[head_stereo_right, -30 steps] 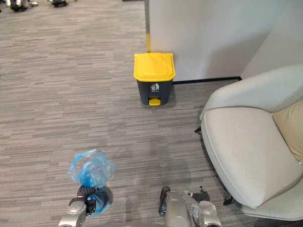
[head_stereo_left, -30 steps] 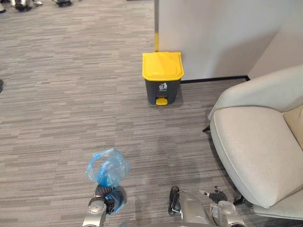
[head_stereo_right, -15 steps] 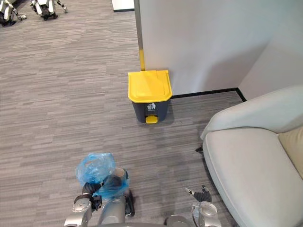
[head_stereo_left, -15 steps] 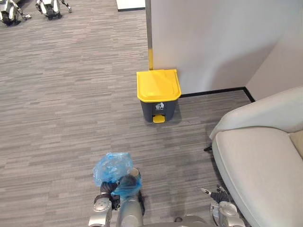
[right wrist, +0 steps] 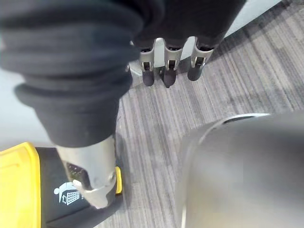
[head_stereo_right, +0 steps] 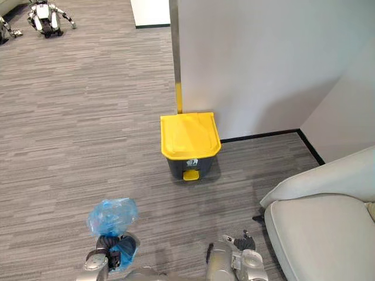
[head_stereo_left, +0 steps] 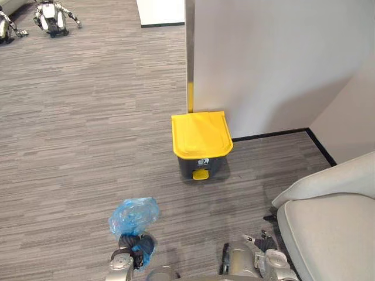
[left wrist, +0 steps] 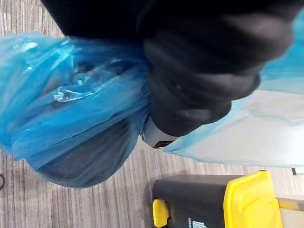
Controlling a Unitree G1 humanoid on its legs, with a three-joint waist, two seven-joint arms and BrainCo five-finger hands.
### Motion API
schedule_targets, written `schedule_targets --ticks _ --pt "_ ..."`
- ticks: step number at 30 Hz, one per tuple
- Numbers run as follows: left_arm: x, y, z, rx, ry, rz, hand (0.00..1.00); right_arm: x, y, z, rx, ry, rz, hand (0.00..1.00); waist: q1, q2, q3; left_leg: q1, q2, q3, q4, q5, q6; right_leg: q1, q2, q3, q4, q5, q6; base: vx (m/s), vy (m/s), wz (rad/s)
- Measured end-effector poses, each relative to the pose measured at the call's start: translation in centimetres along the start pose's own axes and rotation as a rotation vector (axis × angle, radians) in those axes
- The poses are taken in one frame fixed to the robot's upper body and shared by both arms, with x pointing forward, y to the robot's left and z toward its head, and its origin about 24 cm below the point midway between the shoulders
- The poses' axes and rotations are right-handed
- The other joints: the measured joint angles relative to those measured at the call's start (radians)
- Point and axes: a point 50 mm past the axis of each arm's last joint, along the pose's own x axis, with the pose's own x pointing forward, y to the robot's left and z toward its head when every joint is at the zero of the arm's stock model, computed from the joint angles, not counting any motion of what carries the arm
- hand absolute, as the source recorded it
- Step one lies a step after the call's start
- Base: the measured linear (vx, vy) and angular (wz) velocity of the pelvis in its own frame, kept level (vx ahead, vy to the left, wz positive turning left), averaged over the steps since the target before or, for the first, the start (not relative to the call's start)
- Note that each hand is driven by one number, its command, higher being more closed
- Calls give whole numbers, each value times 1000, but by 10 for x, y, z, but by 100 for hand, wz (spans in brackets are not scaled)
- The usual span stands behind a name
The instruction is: Gather rubbish on tea table into small bin, then transfer packed bag to large trash can.
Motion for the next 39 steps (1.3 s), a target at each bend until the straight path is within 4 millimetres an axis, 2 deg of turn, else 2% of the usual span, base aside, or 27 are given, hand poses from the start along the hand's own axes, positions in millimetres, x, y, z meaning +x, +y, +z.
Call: schedule_targets --ticks 1,2,3,4,5,6,7,8,10,11,13,14,16,17,18,19,20,23,26,27,29,30,32,34,36,38,39 --pt "0 3 0 3 -2 5 100 -2 -1 -6 0 15 -2 0 1 -25 -10 18 -8 -18 -3 -21 -34 18 10 -7 -177 80 -10 352 -253 39" --pt "0 2 -1 -2 4 6 100 -3 -3 -11 -4 29 -8 0 1 -40 -11 29 -16 -34 -5 -38 -52 24 13 -6 -189 139 -84 332 -220 27" --pt "0 -7 -4 -15 24 -15 100 -2 -8 -12 -4 35 -22 0 5 -4 -17 37 19 -66 -15 -39 -61 31 40 -18 -171 107 -86 310 -220 22" --pt "-1 -12 -5 -26 28 -24 100 -1 -11 -8 2 24 -31 0 0 14 -23 36 33 -82 -7 -39 -63 30 50 -37 -160 59 -84 361 -240 17" --pt "-2 -15 -5 -31 28 -29 100 -1 -12 -9 2 26 -34 0 -1 20 -22 32 44 -88 12 -38 -65 37 54 -48 -160 45 -89 312 -225 41" --pt "-1 -19 -3 -38 23 -40 100 -1 -14 -10 13 31 -41 0 -5 29 -16 -5 75 -114 117 -33 -74 76 63 -80 -173 23 -92 296 -243 55" --pt "-1 -22 -1 -43 18 -46 100 -2 -13 -13 26 39 -40 0 -5 33 -13 -58 106 -142 243 -17 -102 123 75 -104 -198 13 -99 337 -295 66" --pt "-1 -23 2 -48 6 -49 100 -3 -11 -14 24 40 -34 0 4 33 -11 -152 163 -157 498 2 -149 202 105 -127 -250 3 -110 315 -280 38" --pt "-4 -21 -3 -49 13 -44 100 -2 -7 -10 14 24 -18 0 9 28 -11 -251 200 -125 670 -3 -140 273 126 -134 -301 -9 -124 250 -150 6" --pt "-4 -21 -4 -50 13 -43 100 -2 -6 -8 17 16 -16 0 10 26 -11 -277 202 -110 679 -7 -133 291 128 -135 -316 -10 -124 244 -77 0" --pt "-4 -22 -2 -55 6 -46 100 -1 -7 -1 37 -8 -20 0 18 26 -13 -325 206 -43 571 -23 -100 328 128 -133 -358 2 -114 261 -9 -12" --pt "-4 -24 0 -58 2 -50 100 -2 -8 -1 49 -10 -24 0 30 27 -13 -344 201 -16 455 -23 -91 349 127 -121 -368 4 -116 264 56 -24" --pt "-3 -24 1 -60 0 -50 100 -2 -7 -1 55 -8 -25 0 33 31 -14 -351 175 -19 289 -13 -85 370 113 -107 -375 -4 -102 274 125 -24" --pt "-3 -25 1 -60 -1 -51 100 -1 -10 -1 52 -7 -33 0 33 31 -16 -344 155 -21 169 49 -70 379 103 -91 -372 -18 -79 298 186 -31" --pt "-3 -25 1 -61 0 -52 100 -1 -12 -2 51 -6 -37 0 33 42 -22 -331 150 -20 136 127 -65 378 102 -76 -369 -23 -69 289 211 -48" --pt "-3 -22 1 -54 3 -45 100 -2 -8 -5 65 7 -34 0 41 35 -31 -306 128 -7 109 196 -47 382 88 -40 -370 -33 -45 364 247 -37" --pt "-2 -19 0 -45 4 -39 100 -3 -5 -7 77 17 -29 0 32 17 -42 -296 100 -4 87 188 -35 394 67 -32 -399 -28 -33 306 209 -25" --pt "2 -16 4 -30 4 -35 100 -3 -7 -13 84 46 -37 0 32 -6 -51 -281 58 37 85 169 -5 417 32 0 -453 -8 0 270 175 -16" --pt "1 -9 -3 -15 26 -22 100 0 -11 -11 72 50 -41 0 32 1 -51 -226 29 54 58 135 5 425 6 44 -422 -3 12 208 146 -33" --pt "1 -7 -6 -11 37 -18 100 0 -13 -12 60 53 -45 0 35 10 -49 -194 21 61 34 116 4 390 -3 60 -330 -9 23 132 131 -30" --pt "0 -1 -12 13 54 -11 100 1 -10 -12 40 57 -36 0 29 4 -46 -150 -3 68 3 113 9 317 -35 76 -152 -4 39 115 116 -9" --pt "-1 1 -13 25 58 -9 100 0 -10 -14 31 64 -34 0 28 4 -44 -119 -10 68 -17 108 16 270 -51 74 -41 10 66 95 61 2" --pt "-1 3 -14 29 58 -4 100 -1 -9 -17 18 68 -29 0 27 12 -38 -94 -9 62 -30 96 24 222 -50 73 9 -33 39 112 22 10" --pt "0 5 -13 32 55 0 100 -1 -8 -16 11 65 -24 0 21 9 -37 -82 3 43 -26 89 13 178 -11 72 -56 -47 20 128 -76 35" --pt "0 9 -12 37 54 8 100 -1 -8 -16 7 64 -23 0 3 -33 -38 -77 -14 3 -6 78 -15 189 17 75 -232 21 -14 151 -135 44" --pt "-2 -3 -17 17 73 -17 100 0 -14 -13 7 51 -41 0 5 1 -42 -89 22 -12 -3 80 -31 205 46 63 -268 37 -35 136 -111 6" --pt "-2 -5 -16 11 71 -22 100 1 -15 -12 7 51 -41 0 5 7 -40 -88 23 -17 -13 81 -34 209 53 57 -281 38 -38 123 -112 10"
